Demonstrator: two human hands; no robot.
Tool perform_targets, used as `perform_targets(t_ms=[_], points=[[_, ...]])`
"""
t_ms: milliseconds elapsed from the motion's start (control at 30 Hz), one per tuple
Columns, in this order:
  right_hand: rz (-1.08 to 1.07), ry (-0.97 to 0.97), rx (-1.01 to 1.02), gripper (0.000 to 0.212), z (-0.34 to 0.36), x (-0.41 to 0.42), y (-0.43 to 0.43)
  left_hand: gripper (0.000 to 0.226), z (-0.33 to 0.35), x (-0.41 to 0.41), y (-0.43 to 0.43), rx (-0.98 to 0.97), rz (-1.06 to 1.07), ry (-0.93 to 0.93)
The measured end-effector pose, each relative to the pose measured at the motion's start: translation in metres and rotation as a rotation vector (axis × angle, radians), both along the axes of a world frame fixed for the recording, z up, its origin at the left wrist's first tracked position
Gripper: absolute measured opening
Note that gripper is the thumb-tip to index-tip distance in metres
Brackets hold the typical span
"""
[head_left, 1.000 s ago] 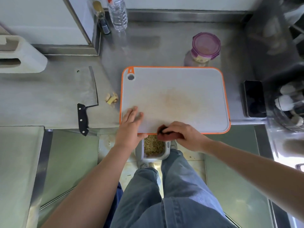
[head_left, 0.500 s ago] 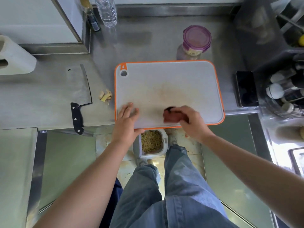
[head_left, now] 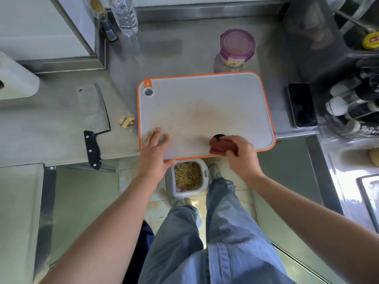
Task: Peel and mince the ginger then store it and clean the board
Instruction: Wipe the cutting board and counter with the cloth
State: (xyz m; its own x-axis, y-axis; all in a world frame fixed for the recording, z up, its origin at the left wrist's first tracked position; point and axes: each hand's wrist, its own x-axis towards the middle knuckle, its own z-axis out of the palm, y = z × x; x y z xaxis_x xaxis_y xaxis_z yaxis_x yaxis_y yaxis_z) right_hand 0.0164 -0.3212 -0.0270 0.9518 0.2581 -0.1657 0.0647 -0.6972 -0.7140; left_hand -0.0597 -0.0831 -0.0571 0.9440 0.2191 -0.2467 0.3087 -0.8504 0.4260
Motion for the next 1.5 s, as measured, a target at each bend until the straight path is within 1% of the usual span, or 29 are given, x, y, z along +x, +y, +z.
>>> perform_targets(t_ms=[33, 67, 100, 133, 233, 267, 300, 367, 400, 467, 533, 567, 633, 733, 800, 833, 867, 900, 967, 1033, 1067, 1100, 1133, 1167, 1233, 1333, 1367, 1400, 1500], points=[[-0.054, -0.043, -0.063, 0.047, -0.004, 0.000, -0.007, 0.082, 0.000, 0.000, 0.000, 0.001, 0.000, 0.002], [-0.059, -0.052, -0.110, 0.046, -0.007, -0.002, -0.009, 0.082, 0.000, 0.000, 0.000, 0.001, -0.002, 0.005], [-0.017, -0.036, -0.122, 0.047, -0.009, -0.008, -0.007, 0.082, 0.001, 0.000, 0.000, 0.001, -0.004, 0.008], [0.057, -0.002, -0.092, 0.047, -0.010, -0.014, -0.001, 0.082, 0.001, 0.000, 0.000, 0.000, -0.005, 0.011], [0.282, 0.181, 0.010, 0.049, -0.003, -0.023, 0.018, 0.082, 0.002, 0.001, 0.000, 0.009, -0.012, 0.024], [0.296, 0.199, 0.040, 0.050, 0.000, -0.022, 0.021, 0.083, 0.003, 0.002, 0.000, 0.014, -0.016, 0.031], [0.244, 0.181, 0.076, 0.051, 0.003, -0.018, 0.021, 0.083, 0.002, 0.002, 0.000, 0.018, -0.018, 0.036], [-0.005, 0.076, 0.137, 0.052, 0.006, -0.003, 0.010, 0.084, 0.002, 0.001, 0.001, 0.020, -0.023, 0.038], [-0.136, -0.012, 0.128, 0.052, 0.006, 0.007, -0.001, 0.084, 0.002, 0.001, 0.001, 0.022, -0.024, 0.041], [-0.313, -0.151, -0.004, 0.053, 0.000, 0.030, -0.031, 0.085, 0.002, 0.000, -0.001, 0.027, -0.021, 0.049], [-0.425, -0.154, -0.147, 0.056, -0.010, 0.048, -0.056, 0.087, 0.002, 0.000, -0.003, 0.038, -0.014, 0.048], [-0.434, -0.129, -0.203, 0.057, -0.015, 0.049, -0.060, 0.088, 0.002, 0.000, -0.004, 0.044, -0.011, 0.044], [-0.335, -0.109, -0.220, 0.058, -0.025, 0.036, -0.046, 0.089, 0.002, 0.000, -0.007, 0.060, -0.009, 0.045], [0.007, -0.090, -0.058, 0.054, -0.034, -0.008, 0.007, 0.092, 0.001, 0.000, -0.009, 0.065, -0.007, 0.051], [0.250, -0.021, 0.034, 0.058, -0.029, -0.029, 0.035, 0.093, 0.000, 0.000, -0.008, 0.056, -0.007, 0.045], [0.316, -0.004, 0.071, 0.058, -0.027, -0.031, 0.041, 0.092, 0.000, -0.001, -0.007, 0.055, -0.009, 0.043], [0.311, -0.005, 0.117, 0.058, -0.023, -0.027, 0.042, 0.092, 0.000, -0.001, -0.006, 0.056, -0.012, 0.042], [0.243, -0.026, 0.159, 0.058, -0.020, -0.018, 0.037, 0.091, -0.001, -0.001, -0.006, 0.057, -0.016, 0.043], [0.023, -0.128, 0.162, 0.058, -0.017, 0.006, 0.018, 0.091, -0.001, -0.001, -0.005, 0.058, -0.022, 0.045], [-0.209, -0.171, 0.015, 0.059, -0.017, 0.032, -0.010, 0.090, -0.001, -0.002, -0.005, 0.066, -0.024, 0.044], [-0.302, -0.154, -0.086, 0.059, -0.020, 0.040, -0.022, 0.090, -0.001, -0.002, -0.005, 0.068, -0.024, 0.041], [-0.346, -0.126, -0.162, 0.059, -0.024, 0.043, -0.028, 0.090, -0.001, -0.002, -0.005, 0.064, -0.022, 0.036], [-0.329, -0.103, -0.183, 0.059, -0.029, 0.039, -0.025, 0.089, -0.001, -0.002, -0.005, 0.055, -0.018, 0.029], [-0.257, -0.095, -0.147, 0.058, -0.033, 0.030, -0.017, 0.089, -0.001, -0.002, -0.004, 0.047, -0.014, 0.025], [-0.021, -0.064, -0.021, 0.056, -0.037, 0.003, 0.008, 0.089, -0.001, -0.002, -0.003, 0.043, -0.009, 0.021], [0.292, 0.078, 0.087, 0.057, -0.024, -0.016, 0.032, 0.089, -0.001, -0.003, 0.000, 0.041, -0.025, 0.010], [0.326, 0.079, 0.110, 0.058, -0.018, -0.010, 0.037, 0.089, 0.000, -0.003, 0.002, 0.039, -0.036, 0.004], [0.306, 0.048, 0.130, 0.058, -0.015, 0.002, 0.040, 0.090, 0.001, -0.004, 0.003, 0.037, -0.046, -0.002], [0.134, -0.103, 0.120, 0.057, -0.014, 0.051, 0.052, 0.090, 0.004, -0.005, 0.006, 0.036, -0.057, -0.003]])
